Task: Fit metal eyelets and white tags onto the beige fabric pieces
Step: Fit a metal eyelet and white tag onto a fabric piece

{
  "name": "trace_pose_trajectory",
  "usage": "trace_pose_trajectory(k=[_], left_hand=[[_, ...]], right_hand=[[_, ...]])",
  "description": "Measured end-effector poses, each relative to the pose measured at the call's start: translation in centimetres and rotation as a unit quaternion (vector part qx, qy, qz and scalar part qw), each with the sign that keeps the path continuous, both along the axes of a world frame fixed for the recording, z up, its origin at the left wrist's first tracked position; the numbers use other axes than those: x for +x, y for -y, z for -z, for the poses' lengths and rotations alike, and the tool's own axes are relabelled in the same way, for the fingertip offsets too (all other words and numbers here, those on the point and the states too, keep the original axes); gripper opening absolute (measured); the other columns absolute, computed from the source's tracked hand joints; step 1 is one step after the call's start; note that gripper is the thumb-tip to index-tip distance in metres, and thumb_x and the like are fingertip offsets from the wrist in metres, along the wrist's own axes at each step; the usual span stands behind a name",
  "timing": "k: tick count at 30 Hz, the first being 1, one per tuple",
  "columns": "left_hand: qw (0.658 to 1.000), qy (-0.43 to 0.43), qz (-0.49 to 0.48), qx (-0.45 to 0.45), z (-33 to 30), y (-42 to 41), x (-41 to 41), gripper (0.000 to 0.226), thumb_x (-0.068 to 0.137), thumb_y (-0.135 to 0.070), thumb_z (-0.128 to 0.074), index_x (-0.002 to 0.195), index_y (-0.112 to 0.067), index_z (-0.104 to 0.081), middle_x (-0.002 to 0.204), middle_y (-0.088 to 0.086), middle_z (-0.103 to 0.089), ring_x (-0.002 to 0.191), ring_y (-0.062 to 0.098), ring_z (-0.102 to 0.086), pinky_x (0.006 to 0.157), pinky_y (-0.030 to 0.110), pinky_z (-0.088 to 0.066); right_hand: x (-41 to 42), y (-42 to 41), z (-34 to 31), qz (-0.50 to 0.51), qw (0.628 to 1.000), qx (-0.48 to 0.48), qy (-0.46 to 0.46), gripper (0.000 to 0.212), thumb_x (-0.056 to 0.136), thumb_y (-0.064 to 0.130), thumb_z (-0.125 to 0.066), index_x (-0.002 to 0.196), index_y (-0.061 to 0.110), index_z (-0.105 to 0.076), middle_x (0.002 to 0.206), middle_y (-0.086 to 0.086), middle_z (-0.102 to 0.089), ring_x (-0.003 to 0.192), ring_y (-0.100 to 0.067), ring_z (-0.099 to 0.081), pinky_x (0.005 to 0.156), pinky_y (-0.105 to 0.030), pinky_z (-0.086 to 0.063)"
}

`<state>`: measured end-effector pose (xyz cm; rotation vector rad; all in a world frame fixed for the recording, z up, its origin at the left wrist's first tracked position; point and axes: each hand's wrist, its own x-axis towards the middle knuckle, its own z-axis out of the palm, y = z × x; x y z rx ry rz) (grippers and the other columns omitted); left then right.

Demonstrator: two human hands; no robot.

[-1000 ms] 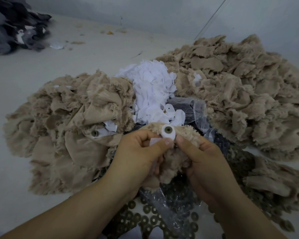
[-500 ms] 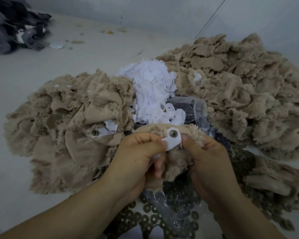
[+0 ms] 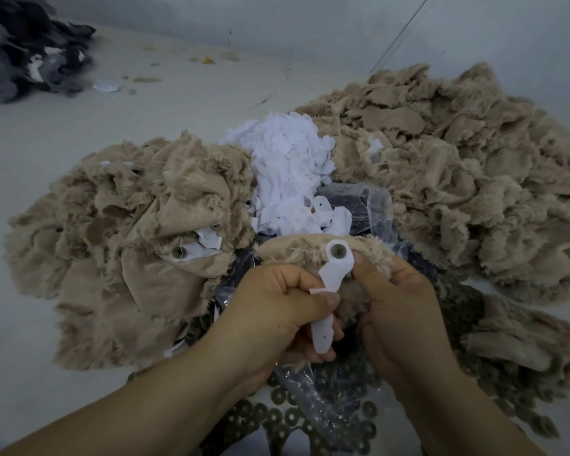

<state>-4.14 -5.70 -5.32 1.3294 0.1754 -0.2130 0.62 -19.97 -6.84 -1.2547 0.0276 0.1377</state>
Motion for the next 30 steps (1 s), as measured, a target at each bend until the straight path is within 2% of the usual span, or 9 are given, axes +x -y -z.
trace_pose_trajectory(k=[3, 7, 12, 15, 19, 21, 24, 27, 30], left_hand=[[0.998, 0.026, -0.059, 0.015, 0.2, -0.2, 0.1, 0.022, 0.088, -0.003, -0.067, 0.070, -0.016, -0.072, 0.061, 0.017, -0.067, 0.044, 0.022, -0.061, 0.044, 0.025, -0.048], [0.999, 0.021, -0.050, -0.003, -0.3, -0.3, 0.5, 0.004, 0.080, -0.019, -0.072, 0.077, -0.018, -0.070, 0.059, 0.016, -0.062, 0.042, 0.025, -0.056, 0.041, 0.024, -0.043], [0.995, 0.038, -0.097, 0.010, 0.2, 0.4, 0.9, 0.009, 0.087, -0.024, -0.074, 0.087, -0.018, -0.067, 0.049, 0.015, -0.056, 0.037, 0.024, -0.050, 0.038, 0.022, -0.039], [0.990, 0.056, -0.121, 0.034, 0.5, 0.6, 1.0, 0.012, 0.087, -0.017, -0.073, 0.076, -0.018, -0.069, 0.044, 0.011, -0.053, 0.035, 0.024, -0.047, 0.039, 0.025, -0.041], [0.987, 0.072, -0.131, 0.054, 0.4, 0.6, 1.2, 0.029, 0.084, -0.005, -0.073, 0.060, -0.020, -0.066, 0.047, 0.009, -0.052, 0.037, 0.022, -0.048, 0.039, 0.025, -0.041], [0.989, 0.078, -0.109, 0.053, 0.1, 0.5, 1.1, 0.021, 0.080, -0.012, -0.077, 0.062, -0.017, -0.066, 0.052, 0.013, -0.057, 0.040, 0.024, -0.051, 0.040, 0.027, -0.045], [0.992, 0.087, -0.079, 0.053, -0.1, 0.3, 1.0, 0.021, 0.084, -0.012, -0.075, 0.068, -0.006, -0.061, 0.056, 0.023, -0.059, 0.042, 0.029, -0.053, 0.041, 0.032, -0.048], [0.990, 0.094, -0.075, 0.076, 0.1, 0.3, 1.1, 0.023, 0.090, 0.002, -0.064, 0.069, -0.005, -0.059, 0.063, 0.031, -0.060, 0.041, 0.029, -0.053, 0.037, 0.025, -0.043], [0.985, 0.105, -0.089, 0.105, 0.3, 0.3, 1.0, 0.020, 0.091, 0.000, -0.063, 0.073, -0.006, -0.061, 0.058, 0.024, -0.059, 0.036, 0.023, -0.049, 0.034, 0.020, -0.037]], right_hand=[[0.1, 0.0, -0.1, -0.001, 0.999, 0.036, -0.037, 0.019, 0.095, 0.006, -0.057, 0.101, -0.001, -0.073, 0.101, -0.024, -0.073, 0.095, -0.042, -0.071, 0.082, -0.051, -0.059], [0.1, 0.0, -0.2, -0.018, 0.999, 0.026, -0.027, 0.018, 0.091, 0.001, -0.057, 0.096, -0.002, -0.074, 0.098, -0.025, -0.073, 0.092, -0.041, -0.071, 0.075, -0.044, -0.059], [0.1, -0.1, -0.2, -0.031, 0.998, 0.040, -0.032, 0.017, 0.089, 0.001, -0.057, 0.093, -0.004, -0.073, 0.092, -0.026, -0.073, 0.085, -0.039, -0.071, 0.072, -0.040, -0.055], [0.1, 0.0, -0.2, -0.039, 0.997, 0.048, -0.040, 0.018, 0.089, 0.001, -0.055, 0.091, -0.004, -0.073, 0.093, -0.026, -0.073, 0.087, -0.038, -0.072, 0.070, -0.039, -0.058], [0.4, 0.2, 0.1, -0.049, 0.996, 0.041, -0.063, 0.030, 0.082, 0.016, -0.065, 0.099, -0.008, -0.068, 0.102, -0.030, -0.070, 0.097, -0.043, -0.069, 0.083, -0.050, -0.058], [0.4, 0.4, -0.1, -0.066, 0.997, 0.004, -0.044, 0.038, 0.079, 0.025, -0.073, 0.104, -0.003, -0.069, 0.103, -0.026, -0.071, 0.098, -0.042, -0.070, 0.086, -0.051, -0.058], [0.3, 0.4, -0.2, -0.091, 0.995, -0.043, 0.010, 0.031, 0.082, 0.028, -0.076, 0.101, 0.004, -0.073, 0.098, -0.023, -0.073, 0.090, -0.040, -0.072, 0.077, -0.046, -0.060], [0.2, 0.4, 0.0, -0.091, 0.994, -0.059, 0.021, 0.028, 0.081, 0.029, -0.071, 0.099, 0.009, -0.076, 0.096, -0.018, -0.075, 0.091, -0.035, -0.073, 0.076, -0.041, -0.060], [0.4, 0.4, -0.2, -0.108, 0.991, -0.072, 0.016, 0.025, 0.088, 0.025, -0.067, 0.105, 0.008, -0.076, 0.101, -0.015, -0.076, 0.096, -0.032, -0.073, 0.082, -0.044, -0.059]])
